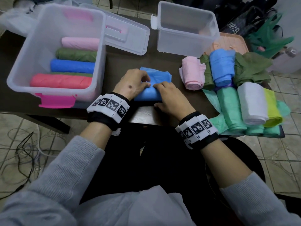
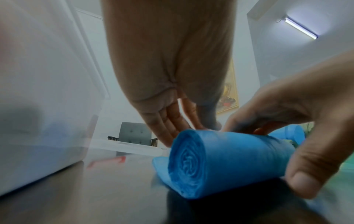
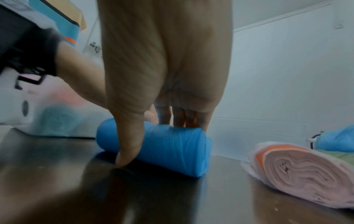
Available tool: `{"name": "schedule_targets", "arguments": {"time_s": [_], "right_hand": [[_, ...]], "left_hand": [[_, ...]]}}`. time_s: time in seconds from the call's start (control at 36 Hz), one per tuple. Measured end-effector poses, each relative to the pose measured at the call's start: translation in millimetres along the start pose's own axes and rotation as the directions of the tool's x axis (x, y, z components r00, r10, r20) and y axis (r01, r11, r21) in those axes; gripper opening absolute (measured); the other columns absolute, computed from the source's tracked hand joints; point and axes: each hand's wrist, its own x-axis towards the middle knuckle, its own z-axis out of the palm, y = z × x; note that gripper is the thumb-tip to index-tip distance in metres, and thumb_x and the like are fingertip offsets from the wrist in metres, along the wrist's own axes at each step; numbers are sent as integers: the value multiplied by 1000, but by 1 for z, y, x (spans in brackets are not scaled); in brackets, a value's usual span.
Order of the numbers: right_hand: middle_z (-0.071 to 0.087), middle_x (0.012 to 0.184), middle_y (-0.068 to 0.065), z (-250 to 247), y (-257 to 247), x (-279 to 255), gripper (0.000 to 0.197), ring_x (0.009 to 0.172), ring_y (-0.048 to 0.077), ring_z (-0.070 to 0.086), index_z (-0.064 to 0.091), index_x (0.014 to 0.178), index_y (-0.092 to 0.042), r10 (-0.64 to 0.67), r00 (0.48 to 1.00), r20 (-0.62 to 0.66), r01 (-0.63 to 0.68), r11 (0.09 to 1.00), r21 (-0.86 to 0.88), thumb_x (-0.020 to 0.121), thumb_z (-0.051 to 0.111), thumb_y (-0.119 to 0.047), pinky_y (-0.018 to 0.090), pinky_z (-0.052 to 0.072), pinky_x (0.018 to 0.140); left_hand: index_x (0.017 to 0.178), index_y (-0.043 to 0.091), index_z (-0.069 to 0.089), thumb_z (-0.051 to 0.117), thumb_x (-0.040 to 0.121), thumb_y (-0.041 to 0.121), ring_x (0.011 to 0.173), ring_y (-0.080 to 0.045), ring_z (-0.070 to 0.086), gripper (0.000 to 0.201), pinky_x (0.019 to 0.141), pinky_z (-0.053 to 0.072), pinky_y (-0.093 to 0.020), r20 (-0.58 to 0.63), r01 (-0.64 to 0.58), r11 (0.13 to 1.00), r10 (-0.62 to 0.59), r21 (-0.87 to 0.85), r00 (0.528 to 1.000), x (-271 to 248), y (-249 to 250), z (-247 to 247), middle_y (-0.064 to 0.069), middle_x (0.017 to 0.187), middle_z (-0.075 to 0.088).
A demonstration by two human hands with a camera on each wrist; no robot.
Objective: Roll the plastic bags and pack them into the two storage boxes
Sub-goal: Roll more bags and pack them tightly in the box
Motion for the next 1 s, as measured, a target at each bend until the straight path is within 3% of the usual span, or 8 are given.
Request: {"name": "schedule_targets", "arguments": {"time_s": [0.08, 0.17, 0.25, 0.5, 0.64, 0.75, 0.86, 1.0], "right_hand": [[46, 133, 12, -3, 3, 10, 70, 123, 28, 42, 40, 137, -10, -1, 999, 45, 1, 1000, 0, 78, 72, -27, 35, 33, 103], [47, 131, 12, -7, 5, 21, 66, 123, 28, 42, 43, 135, -11, 9, 996, 90, -10, 1000, 11, 78, 71, -27, 37, 34, 103], [49, 132, 11, -12, 7, 27, 61, 123, 27, 42, 45, 132, -12, 13, 993, 120, -22, 997, 73, 79, 70, -25, 34, 33, 102], [56, 121, 14, -18, 15, 22, 52, 109, 28, 51, 46, 123, -8, 17, 977, 212, -55, 983, 174, 83, 68, -33, 25, 31, 76], [44, 126, 14, -13, 19, 14, 51, 117, 28, 44, 49, 128, -9, 21, 964, 265, -72, 980, 184, 89, 58, -41, 27, 32, 92], [39, 134, 13, -13, 21, 11, 54, 127, 28, 33, 49, 133, -10, 32, 955, 293, -91, 978, 189, 91, 56, -43, 31, 25, 106], [48, 110, 8, -13, 23, 18, 54, 113, 28, 46, 58, 119, -12, 42, 955, 295, -112, 968, 224, 83, 62, -52, 27, 32, 85], [52, 111, -1, -10, 20, 21, 77, 106, 19, 48, 46, 119, -17, 89, 958, 271, -167, 945, 281, 64, 72, -65, 28, 38, 85]], "left_hand": [[96, 20, 70, 66, 85, 35, 98, -19, 60, 19, 89, 46, -32, 6, -9, 999, 9, -36, 1000, -6, -4, -1, -2, 101, 68], [114, 18, 66, 72, 79, 37, 107, -16, 57, 40, 88, 40, -21, 62, -5, 999, 6, -31, 998, -11, -7, -4, -1, 114, 65], [120, 19, 60, 72, 79, 33, 112, -18, 54, 46, 92, 39, -24, 84, 9, 1000, -9, 0, 996, -12, -11, -4, -3, 122, 61], [119, 25, 61, 55, 91, 32, 108, -22, 55, 30, 87, 37, -26, 154, 28, 999, -32, 28, 988, -17, -6, -7, -7, 122, 60], [116, 23, 61, 43, 96, 34, 109, -25, 54, 28, 88, 37, -29, 178, 65, 997, -72, 43, 981, -20, -5, -2, -9, 122, 59], [112, 7, 56, 32, 101, 28, 107, -28, 51, 33, 86, 34, -33, 194, 65, 996, -76, 61, 978, -19, 1, 6, -15, 119, 58], [117, 1, 53, 28, 102, 23, 118, -33, 46, 37, 95, 32, -35, 186, 78, 995, -88, 59, 979, -16, 2, 12, -20, 125, 54], [122, 3, 51, 25, 101, 22, 121, -29, 42, 39, 98, 32, -35, 177, 108, 993, -113, 38, 978, -16, 2, 14, -17, 129, 51]]}}
